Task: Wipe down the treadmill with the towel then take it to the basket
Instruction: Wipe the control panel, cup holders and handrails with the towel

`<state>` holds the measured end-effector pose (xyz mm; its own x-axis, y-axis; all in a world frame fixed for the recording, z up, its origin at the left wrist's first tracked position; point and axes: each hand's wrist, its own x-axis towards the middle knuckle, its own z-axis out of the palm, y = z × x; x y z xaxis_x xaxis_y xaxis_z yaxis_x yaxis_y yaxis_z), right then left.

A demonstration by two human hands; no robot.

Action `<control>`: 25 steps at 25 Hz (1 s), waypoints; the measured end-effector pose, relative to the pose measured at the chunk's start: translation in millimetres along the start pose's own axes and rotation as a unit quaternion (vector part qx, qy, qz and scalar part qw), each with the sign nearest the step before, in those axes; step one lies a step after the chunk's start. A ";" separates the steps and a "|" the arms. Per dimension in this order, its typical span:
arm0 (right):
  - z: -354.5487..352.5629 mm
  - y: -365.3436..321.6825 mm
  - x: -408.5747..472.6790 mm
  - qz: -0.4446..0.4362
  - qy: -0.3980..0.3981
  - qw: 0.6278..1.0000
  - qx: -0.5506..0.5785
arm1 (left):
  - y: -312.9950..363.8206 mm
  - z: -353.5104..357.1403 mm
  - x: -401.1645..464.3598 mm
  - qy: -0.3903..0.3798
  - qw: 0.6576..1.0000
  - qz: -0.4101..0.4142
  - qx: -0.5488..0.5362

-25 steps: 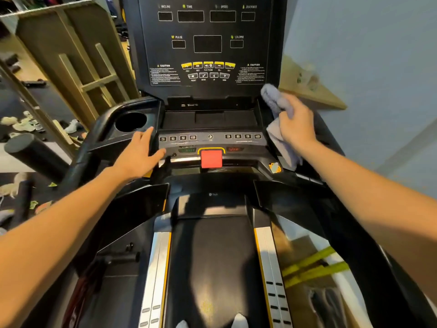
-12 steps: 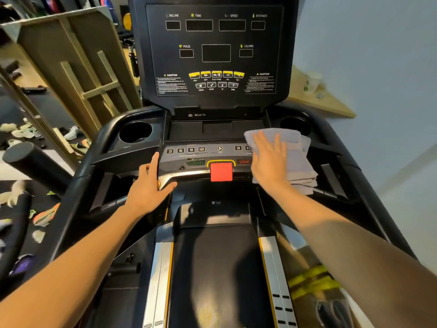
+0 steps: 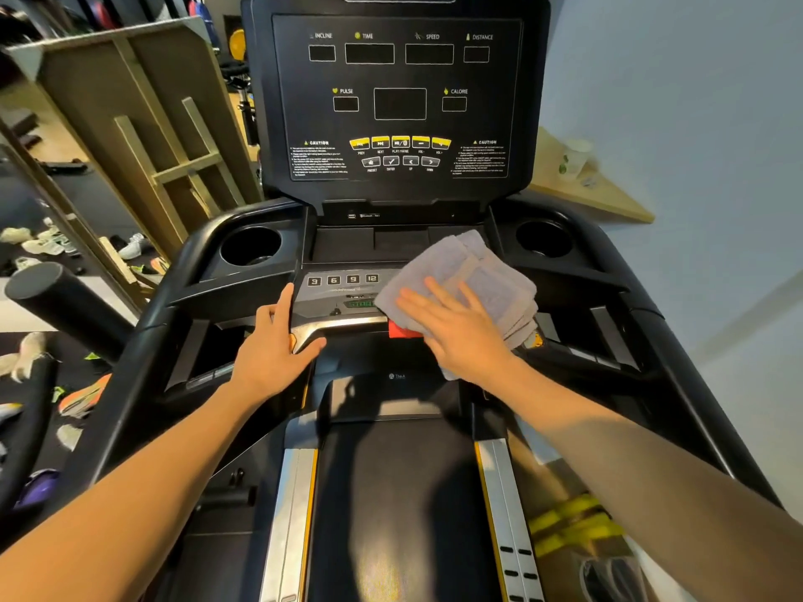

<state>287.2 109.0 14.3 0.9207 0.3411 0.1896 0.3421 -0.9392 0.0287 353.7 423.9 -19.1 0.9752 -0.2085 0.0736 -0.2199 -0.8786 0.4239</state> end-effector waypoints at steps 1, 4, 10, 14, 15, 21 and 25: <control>-0.3 14.2 -11.7 -0.009 -0.010 0.999 -0.033 | 0.0 0.6 -0.4 0.001 1.000 -0.002 0.002; -5.2 46.7 -31.5 0.030 -0.006 0.995 -0.091 | 0.7 -0.2 -1.3 0.000 1.000 0.000 0.005; -4.9 32.4 16.5 0.227 0.035 0.973 0.000 | 0.5 -8.7 -3.4 -0.038 0.999 0.025 -0.016; -4.2 -12.9 74.6 0.261 0.011 0.964 0.051 | -11.1 -15.0 -7.2 -0.066 0.997 -0.005 -0.039; -3.9 -30.0 85.7 0.243 0.011 0.968 0.056 | -15.0 -16.2 -9.5 -0.070 0.996 -0.012 -0.045; 0.5 -138.6 112.4 0.072 0.013 0.996 0.054 | -27.5 -23.1 -16.7 -0.051 0.995 0.030 -0.080; 11.4 -158.0 102.1 -0.096 0.020 0.994 0.042 | -46.6 -21.0 -22.3 -0.072 0.989 0.079 -0.101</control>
<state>329.3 292.6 17.9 0.8290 0.5107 0.2280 0.5273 -0.8496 -0.0145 342.7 478.5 -21.5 0.9124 -0.4081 0.0310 -0.3465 -0.7298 0.5893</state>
